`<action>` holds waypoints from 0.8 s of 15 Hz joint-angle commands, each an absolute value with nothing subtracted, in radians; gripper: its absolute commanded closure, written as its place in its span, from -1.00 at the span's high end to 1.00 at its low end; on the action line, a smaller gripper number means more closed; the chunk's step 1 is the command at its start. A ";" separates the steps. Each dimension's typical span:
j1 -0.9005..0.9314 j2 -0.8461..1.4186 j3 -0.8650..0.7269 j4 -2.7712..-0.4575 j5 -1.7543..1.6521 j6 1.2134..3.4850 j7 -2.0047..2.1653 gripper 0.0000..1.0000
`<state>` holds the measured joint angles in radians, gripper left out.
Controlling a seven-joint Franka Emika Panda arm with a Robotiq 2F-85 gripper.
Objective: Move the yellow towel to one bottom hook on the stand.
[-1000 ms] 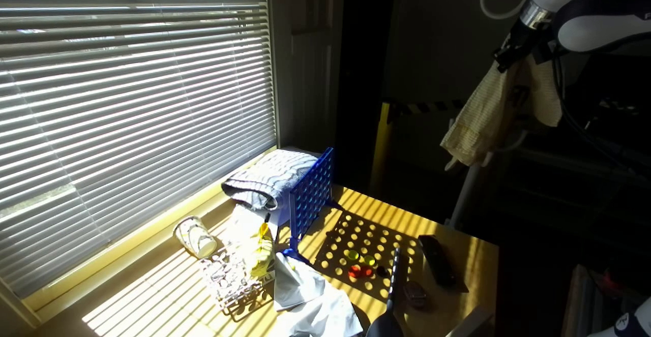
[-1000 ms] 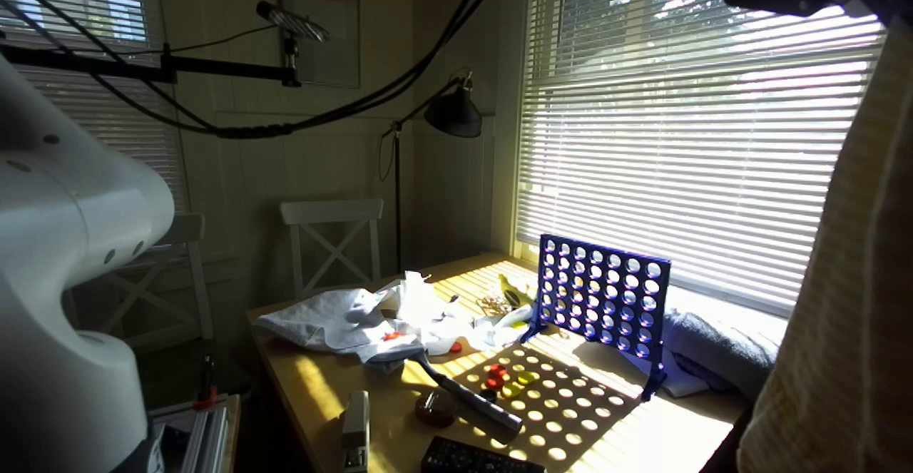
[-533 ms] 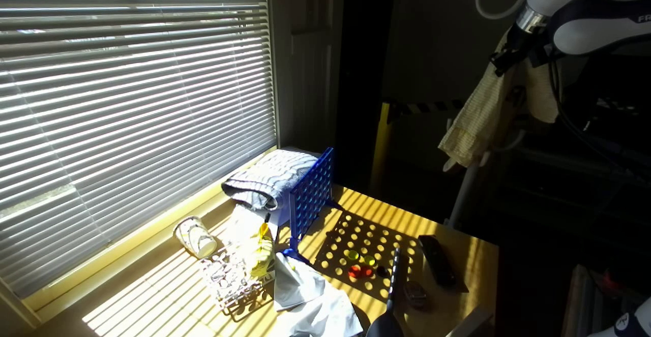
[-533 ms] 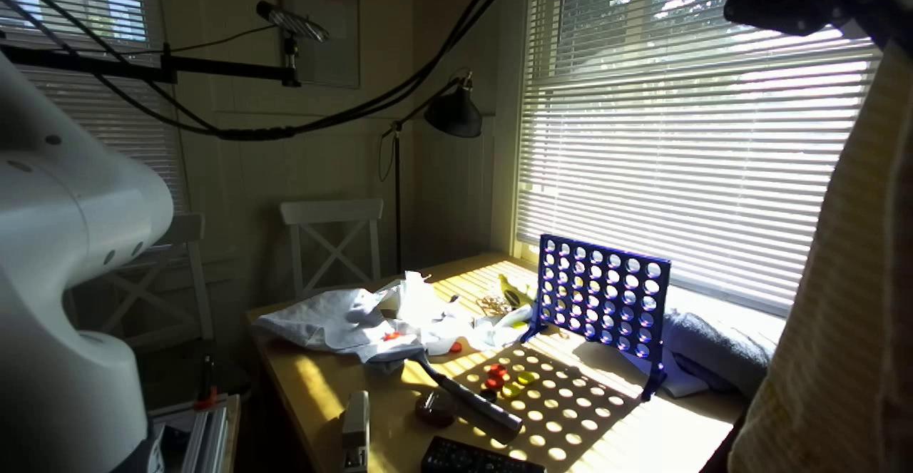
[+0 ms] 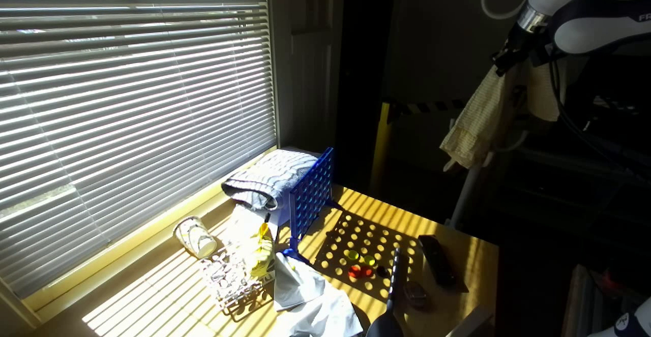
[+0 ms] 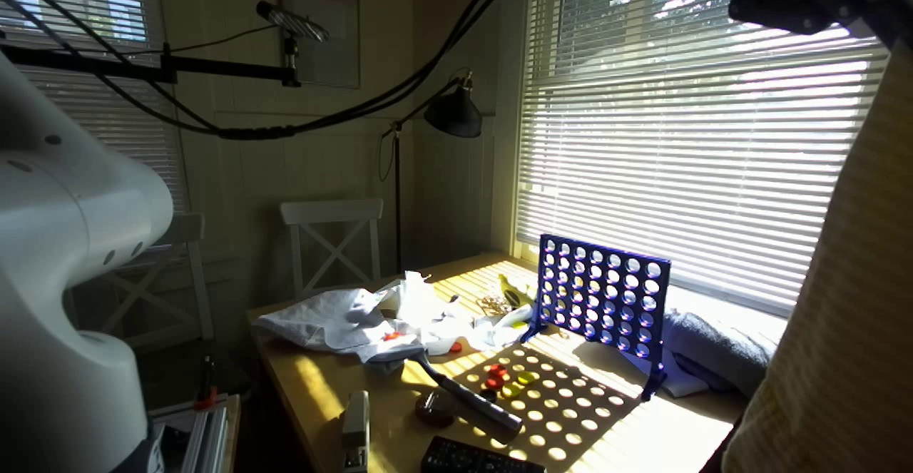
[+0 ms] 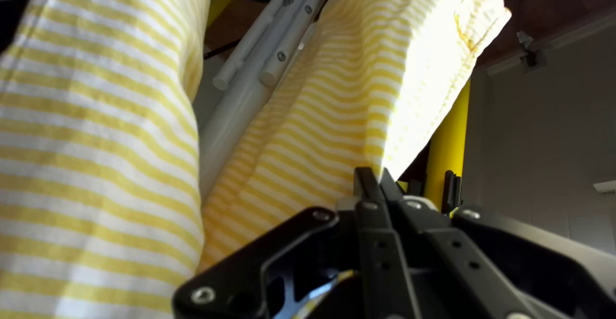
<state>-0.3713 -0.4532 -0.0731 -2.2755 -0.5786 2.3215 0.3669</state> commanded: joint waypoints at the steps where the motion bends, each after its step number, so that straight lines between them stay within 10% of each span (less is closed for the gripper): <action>1: -0.341 -0.472 -0.076 -2.275 -0.553 2.315 0.348 -0.99; 12: -0.293 -0.547 -0.027 -2.190 -0.564 2.294 0.324 -0.99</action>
<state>-0.3003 -0.5210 -0.0389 -2.2272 -0.5785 2.3203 0.3512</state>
